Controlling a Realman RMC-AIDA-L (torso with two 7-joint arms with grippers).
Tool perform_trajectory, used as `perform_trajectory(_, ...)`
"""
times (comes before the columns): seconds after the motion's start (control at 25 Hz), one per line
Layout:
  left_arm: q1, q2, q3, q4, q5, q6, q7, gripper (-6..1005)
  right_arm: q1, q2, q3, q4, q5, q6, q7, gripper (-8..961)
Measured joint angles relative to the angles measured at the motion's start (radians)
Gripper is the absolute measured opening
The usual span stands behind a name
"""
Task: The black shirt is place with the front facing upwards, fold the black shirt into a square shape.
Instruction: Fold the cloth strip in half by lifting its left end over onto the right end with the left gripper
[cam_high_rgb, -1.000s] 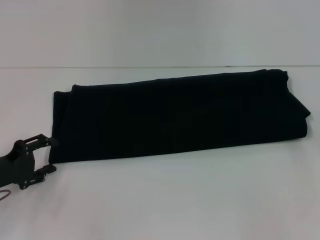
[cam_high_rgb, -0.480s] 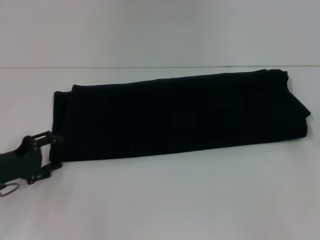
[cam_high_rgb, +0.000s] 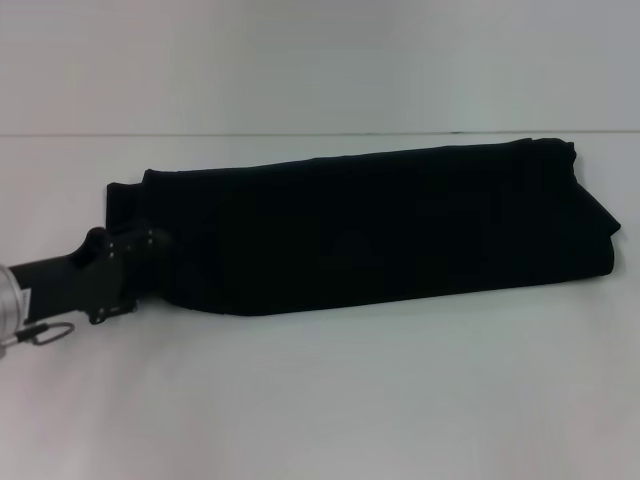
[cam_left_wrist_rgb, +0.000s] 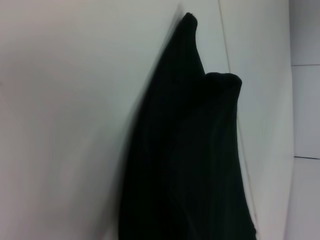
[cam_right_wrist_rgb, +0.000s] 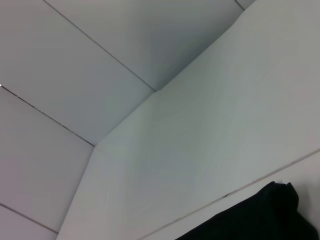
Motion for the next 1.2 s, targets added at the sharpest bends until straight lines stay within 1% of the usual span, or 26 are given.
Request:
perform_trajectory(0.08,0.015,0.001,0.0,-0.003,-0.001,-0.006,0.002,744,-0.001,0.002,0.0,0.0,0.0,0.0,-0.001,860)
perform_trajectory(0.16,0.035,-0.003,-0.002,-0.003,-0.006,-0.008,0.007,744,-0.001,0.003,0.0,0.0,0.0,0.001,-0.002,860)
perform_trajectory(0.28,0.046,-0.007,-0.003,-0.009,-0.008,-0.022,0.022,744,-0.001,0.004,0.0,0.0,0.0,0.004,-0.002,861)
perform_trajectory(0.48,0.023,-0.007,-0.008,-0.03,-0.011,-0.077,0.065,743,0.003,0.007,0.0,0.0,-0.001,0.006,-0.004,858)
perform_trajectory(0.72,0.0,-0.01,-0.011,-0.065,-0.046,-0.141,0.117,743,0.004,0.008,0.0,0.001,-0.001,0.003,-0.005,856)
perform_trajectory(0.84,-0.002,-0.014,-0.012,-0.072,-0.086,-0.134,0.158,743,0.005,0.008,-0.001,0.001,-0.001,0.001,-0.003,856)
perform_trajectory(0.88,0.012,-0.016,-0.012,-0.062,-0.184,-0.067,0.229,743,0.006,0.008,-0.001,0.001,-0.001,-0.001,-0.002,856)
perform_trajectory(1.0,0.027,-0.017,-0.01,-0.056,-0.245,-0.015,0.271,743,0.008,0.007,0.001,0.002,0.0,-0.001,0.0,857)
perform_trajectory(1.08,0.033,-0.017,-0.005,-0.066,-0.242,-0.021,0.274,742,0.008,0.007,0.002,0.003,0.0,0.001,0.0,857)
perform_trajectory(1.2,0.041,-0.017,-0.003,-0.097,-0.202,-0.078,0.267,742,0.008,0.008,0.003,0.009,0.0,0.005,0.0,857)
